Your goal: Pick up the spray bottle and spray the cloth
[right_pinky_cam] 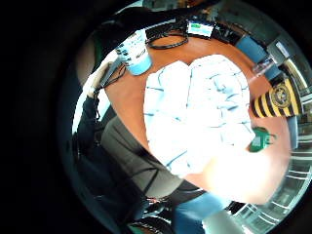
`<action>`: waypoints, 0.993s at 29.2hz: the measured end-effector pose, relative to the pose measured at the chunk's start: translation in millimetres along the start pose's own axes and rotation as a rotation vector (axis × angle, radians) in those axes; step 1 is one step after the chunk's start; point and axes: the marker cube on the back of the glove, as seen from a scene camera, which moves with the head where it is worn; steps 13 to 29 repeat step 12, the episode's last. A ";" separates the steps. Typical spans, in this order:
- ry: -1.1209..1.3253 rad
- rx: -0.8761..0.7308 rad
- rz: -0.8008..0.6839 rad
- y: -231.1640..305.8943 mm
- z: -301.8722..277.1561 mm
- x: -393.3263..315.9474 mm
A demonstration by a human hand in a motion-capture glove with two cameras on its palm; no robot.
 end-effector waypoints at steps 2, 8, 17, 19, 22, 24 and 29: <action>0.043 0.004 -0.013 7.1 -1.7 -7.3; 0.143 0.011 -0.013 20.8 -5.2 -22.2; 0.164 0.010 -0.016 24.1 -4.1 -26.6; 0.164 0.010 -0.016 24.1 -4.1 -26.6; 0.164 0.010 -0.016 24.1 -4.1 -26.6; 0.164 0.010 -0.016 24.1 -4.1 -26.6; 0.164 0.010 -0.016 24.1 -4.1 -26.6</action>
